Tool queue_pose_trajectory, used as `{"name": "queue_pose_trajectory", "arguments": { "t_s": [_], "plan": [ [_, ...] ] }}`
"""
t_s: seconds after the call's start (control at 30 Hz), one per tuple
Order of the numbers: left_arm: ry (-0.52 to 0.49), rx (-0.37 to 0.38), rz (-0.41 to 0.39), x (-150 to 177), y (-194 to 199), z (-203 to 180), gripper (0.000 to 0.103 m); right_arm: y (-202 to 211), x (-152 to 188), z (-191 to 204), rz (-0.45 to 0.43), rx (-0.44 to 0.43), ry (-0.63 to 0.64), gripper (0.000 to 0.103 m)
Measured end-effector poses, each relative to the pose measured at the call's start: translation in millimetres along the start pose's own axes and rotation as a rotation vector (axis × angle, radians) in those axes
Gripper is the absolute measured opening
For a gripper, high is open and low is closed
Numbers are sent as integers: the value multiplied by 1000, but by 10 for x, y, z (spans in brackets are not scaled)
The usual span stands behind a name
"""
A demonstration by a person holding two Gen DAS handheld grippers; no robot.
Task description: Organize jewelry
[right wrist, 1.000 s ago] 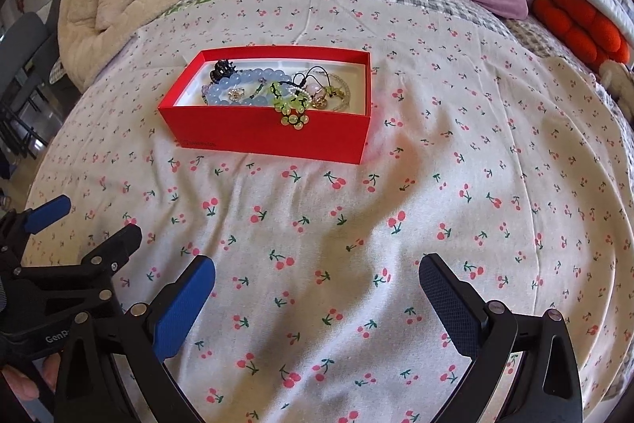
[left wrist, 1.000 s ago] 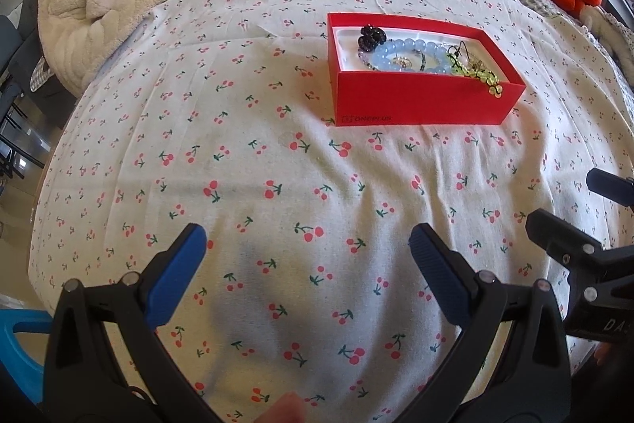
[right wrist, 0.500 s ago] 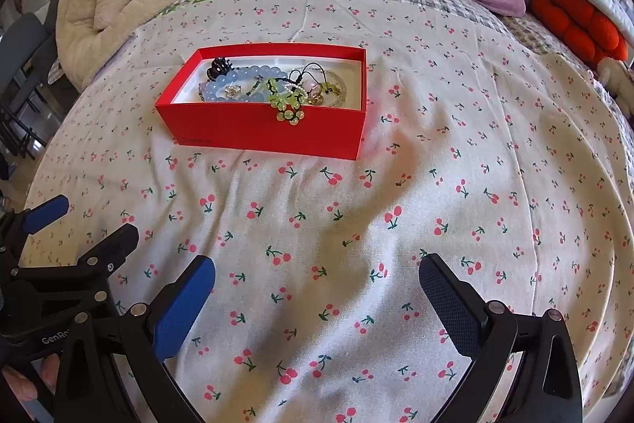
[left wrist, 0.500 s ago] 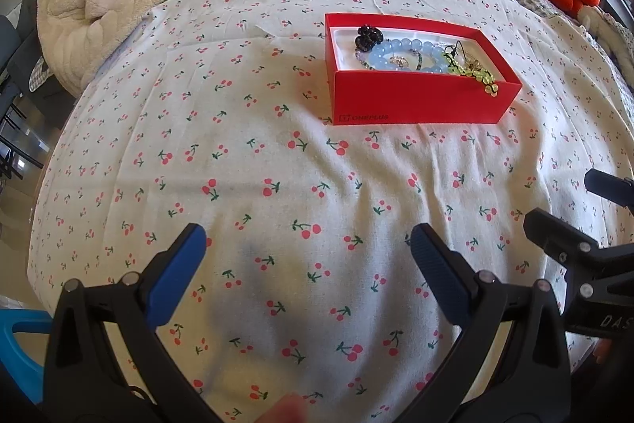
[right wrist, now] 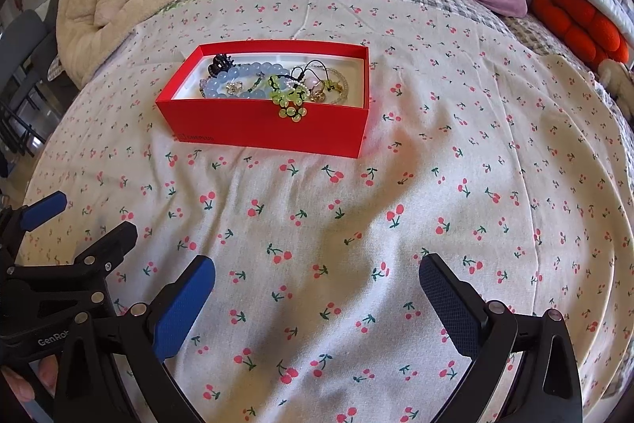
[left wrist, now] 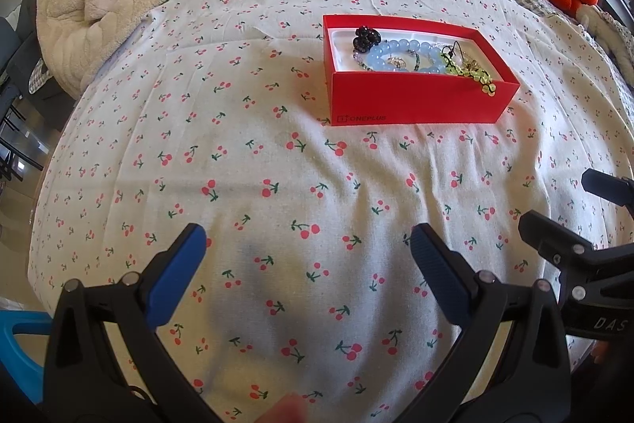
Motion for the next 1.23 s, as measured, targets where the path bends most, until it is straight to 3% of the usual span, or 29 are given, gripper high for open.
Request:
{"name": "queue_pose_trajectory", "arguments": {
  "t_s": [1.23],
  "plan": [
    [0, 2, 4, 27, -18, -9, 102, -36, 18, 13, 4, 24, 10, 103]
  ]
}}
Point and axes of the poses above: each gripper's, at about its wrist camera, not at the fingertips, and y roughly against the way its jaws point, z to its left, x to its underside, the point moved 3 cm from there along -y, roughly the way its jaws point, and after that the axes turned 11 degrees about z, right-handed, at the moved point
